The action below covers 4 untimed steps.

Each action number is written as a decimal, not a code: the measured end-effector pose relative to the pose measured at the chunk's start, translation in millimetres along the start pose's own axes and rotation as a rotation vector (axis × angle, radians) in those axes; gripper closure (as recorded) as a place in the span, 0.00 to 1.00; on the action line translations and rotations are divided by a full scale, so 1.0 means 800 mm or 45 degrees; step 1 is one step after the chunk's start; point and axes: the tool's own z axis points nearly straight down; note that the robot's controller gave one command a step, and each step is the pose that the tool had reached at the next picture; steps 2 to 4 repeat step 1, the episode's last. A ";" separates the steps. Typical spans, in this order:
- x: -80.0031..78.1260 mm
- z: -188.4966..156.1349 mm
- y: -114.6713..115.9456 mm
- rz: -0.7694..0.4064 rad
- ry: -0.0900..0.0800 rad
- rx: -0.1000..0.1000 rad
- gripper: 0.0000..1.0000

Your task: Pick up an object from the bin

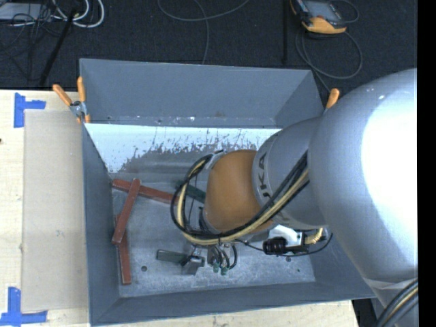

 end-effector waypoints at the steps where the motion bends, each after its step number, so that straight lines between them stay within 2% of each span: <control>1: -0.008 -0.178 -0.018 -0.095 -0.011 -0.004 1.00; 4: -0.008 -0.178 -0.018 -0.095 -0.011 -0.004 1.00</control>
Offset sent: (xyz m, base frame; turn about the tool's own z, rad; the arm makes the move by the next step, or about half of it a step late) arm 0.0020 -0.0162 0.1391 -0.0744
